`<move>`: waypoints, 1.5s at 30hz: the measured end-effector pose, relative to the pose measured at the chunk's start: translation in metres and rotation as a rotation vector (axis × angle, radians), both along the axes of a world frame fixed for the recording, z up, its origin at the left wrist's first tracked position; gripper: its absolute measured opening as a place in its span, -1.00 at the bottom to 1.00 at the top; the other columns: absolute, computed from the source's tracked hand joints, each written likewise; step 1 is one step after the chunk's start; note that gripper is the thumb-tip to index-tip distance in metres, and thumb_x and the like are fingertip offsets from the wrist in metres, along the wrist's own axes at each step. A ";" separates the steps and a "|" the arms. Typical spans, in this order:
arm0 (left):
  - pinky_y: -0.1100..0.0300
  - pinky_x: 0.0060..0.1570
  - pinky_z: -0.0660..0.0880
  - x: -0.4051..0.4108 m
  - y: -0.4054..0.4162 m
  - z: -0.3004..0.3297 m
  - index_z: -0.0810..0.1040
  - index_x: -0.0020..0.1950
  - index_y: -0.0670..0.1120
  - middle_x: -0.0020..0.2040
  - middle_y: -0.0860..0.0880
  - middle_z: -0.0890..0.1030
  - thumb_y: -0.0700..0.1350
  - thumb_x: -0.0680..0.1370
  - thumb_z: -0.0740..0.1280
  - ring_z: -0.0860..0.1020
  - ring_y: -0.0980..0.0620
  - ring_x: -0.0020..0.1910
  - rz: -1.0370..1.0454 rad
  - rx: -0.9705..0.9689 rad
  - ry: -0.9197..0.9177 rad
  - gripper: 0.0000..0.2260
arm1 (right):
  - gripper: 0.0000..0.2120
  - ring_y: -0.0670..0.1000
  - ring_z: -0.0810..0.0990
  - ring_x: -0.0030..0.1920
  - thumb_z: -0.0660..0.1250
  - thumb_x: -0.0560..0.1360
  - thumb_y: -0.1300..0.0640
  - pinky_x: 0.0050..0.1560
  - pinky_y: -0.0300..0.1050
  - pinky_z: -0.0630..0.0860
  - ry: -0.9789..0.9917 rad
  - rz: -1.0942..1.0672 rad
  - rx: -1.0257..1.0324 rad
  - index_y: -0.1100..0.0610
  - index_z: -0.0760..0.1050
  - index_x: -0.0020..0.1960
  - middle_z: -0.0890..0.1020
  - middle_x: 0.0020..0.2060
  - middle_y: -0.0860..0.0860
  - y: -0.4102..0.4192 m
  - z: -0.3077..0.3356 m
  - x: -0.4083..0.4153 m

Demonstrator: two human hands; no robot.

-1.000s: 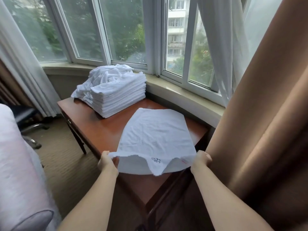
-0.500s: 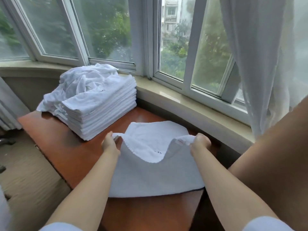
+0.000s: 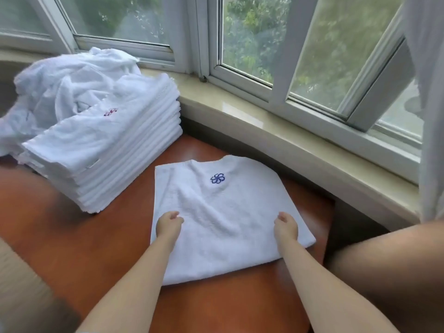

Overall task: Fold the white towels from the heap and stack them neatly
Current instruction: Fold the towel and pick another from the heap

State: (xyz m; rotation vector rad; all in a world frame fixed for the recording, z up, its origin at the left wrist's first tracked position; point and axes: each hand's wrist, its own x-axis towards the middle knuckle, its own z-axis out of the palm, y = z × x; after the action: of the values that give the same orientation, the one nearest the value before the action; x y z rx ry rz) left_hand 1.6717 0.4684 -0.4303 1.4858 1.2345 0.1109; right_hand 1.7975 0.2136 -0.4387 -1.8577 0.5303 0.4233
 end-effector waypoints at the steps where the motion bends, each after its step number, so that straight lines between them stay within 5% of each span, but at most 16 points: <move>1: 0.12 0.10 0.43 -0.005 -0.002 -0.006 0.51 0.32 -0.14 0.31 -0.12 0.51 -0.29 0.54 0.28 0.50 -0.11 0.25 -0.039 0.069 0.023 -0.65 | -0.59 0.15 0.39 0.35 0.15 0.59 0.32 0.31 -0.11 0.32 -0.021 -0.010 -0.083 0.17 0.36 0.43 0.40 0.38 0.10 -0.004 -0.002 0.001; 5: 0.11 -0.04 0.40 -0.027 -0.016 -0.012 0.48 0.31 -0.11 0.32 -0.12 0.39 -0.24 0.51 0.30 0.48 -0.09 0.09 -0.014 0.330 0.222 -0.64 | -0.52 0.23 0.42 0.23 0.22 0.53 0.30 0.15 -0.02 0.46 -0.027 -0.059 -0.375 0.13 0.31 0.43 0.28 0.37 0.10 -0.024 0.001 0.001; 8: -0.04 0.10 0.42 -0.052 -0.030 -0.006 0.45 0.31 -0.13 0.28 -0.19 0.37 -0.15 0.48 0.37 0.38 -0.22 0.22 0.122 0.368 0.434 -0.59 | -0.52 0.23 0.48 -0.03 0.27 0.50 0.28 -0.07 -0.03 0.47 0.115 -0.007 -0.486 0.18 0.29 0.41 0.24 0.33 0.17 -0.042 0.004 -0.005; 13: 0.05 0.10 0.40 -0.095 -0.040 -0.007 0.56 0.25 -0.13 0.18 -0.21 0.55 -0.07 0.50 0.32 0.46 -0.26 0.18 0.099 0.252 0.525 -0.66 | -0.68 0.23 0.53 0.03 0.20 0.54 0.20 -0.05 -0.06 0.51 0.021 0.061 -0.428 0.22 0.46 0.28 0.53 0.15 0.19 -0.065 0.006 -0.018; 17: 0.08 -0.14 0.48 -0.113 -0.060 0.005 0.56 0.13 -0.20 -0.07 -0.16 0.57 -0.21 0.50 0.33 0.52 -0.16 -0.10 0.276 0.044 0.179 -0.78 | -0.85 0.15 0.52 -0.09 0.18 0.61 0.11 -0.10 -0.03 0.52 -0.068 -0.033 -0.262 0.15 0.41 0.12 0.55 0.06 0.17 -0.074 0.020 -0.039; 22: 0.17 -0.31 0.43 -0.133 -0.094 0.046 0.47 -0.10 -0.19 -0.17 -0.12 0.52 -0.37 0.51 0.33 0.48 0.00 -0.24 0.521 -0.398 -0.241 -0.89 | -0.72 0.19 0.55 0.12 0.19 0.60 0.21 0.04 -0.04 0.49 -0.102 -0.262 0.092 0.21 0.38 0.31 0.54 0.18 0.18 -0.086 0.056 -0.060; 27: 0.32 -0.29 0.47 -0.130 -0.132 0.137 0.52 -0.17 -0.14 -0.23 -0.03 0.57 -0.34 0.53 0.32 0.53 0.09 -0.25 0.693 -0.482 -0.798 -0.86 | -0.74 0.10 0.61 0.00 0.20 0.57 0.18 -0.13 -0.09 0.60 -0.217 -0.314 0.426 0.14 0.40 0.25 0.56 0.10 0.13 -0.090 0.122 -0.073; 30: 0.36 -0.43 0.48 -0.138 -0.152 0.183 0.47 -0.25 -0.10 -0.40 0.03 0.56 -0.33 0.57 0.25 0.54 0.16 -0.43 0.678 -0.495 -1.052 -0.77 | -0.78 0.12 0.59 0.01 0.18 0.56 0.24 -0.02 0.01 0.62 -0.317 -0.329 0.540 0.17 0.37 0.20 0.52 0.09 0.15 -0.101 0.160 -0.084; 33: 0.37 -0.46 0.48 -0.155 -0.154 0.214 0.35 -0.33 -0.05 -0.57 0.08 0.45 -0.30 0.61 0.17 0.48 0.18 -0.57 0.699 -0.544 -1.261 -0.67 | -0.82 0.04 0.55 -0.06 0.19 0.54 0.25 -0.18 -0.12 0.58 -0.393 -0.379 0.633 0.08 0.38 0.12 0.50 0.04 0.08 -0.121 0.190 -0.090; 38: 0.35 -0.41 0.41 -0.171 -0.151 0.230 0.45 -0.65 -0.05 -0.57 0.14 0.46 -0.16 0.58 0.21 0.45 0.18 -0.48 0.604 -0.382 -1.143 -0.45 | -0.83 0.02 0.55 -0.14 0.22 0.54 0.26 -0.31 -0.19 0.56 -0.406 -0.430 0.810 0.10 0.35 0.10 0.52 0.00 0.07 -0.130 0.229 -0.099; 45: 0.23 -0.22 0.38 -0.163 -0.130 0.215 0.55 -0.54 -0.02 -0.50 0.11 0.54 -0.08 0.59 0.26 0.47 0.11 -0.25 0.654 -0.444 -1.040 -0.54 | -0.87 -0.06 0.55 -0.38 0.27 0.58 0.15 -0.44 -0.27 0.53 -0.368 -0.409 0.811 0.11 0.35 -0.11 0.53 -0.25 0.07 -0.105 0.225 -0.093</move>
State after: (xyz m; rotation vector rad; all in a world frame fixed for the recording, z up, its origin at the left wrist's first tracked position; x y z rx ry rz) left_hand 1.5087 0.3379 -0.2155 0.4308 0.7347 0.8678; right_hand 1.7041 0.1082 -0.2138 -0.9760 0.3880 -0.0036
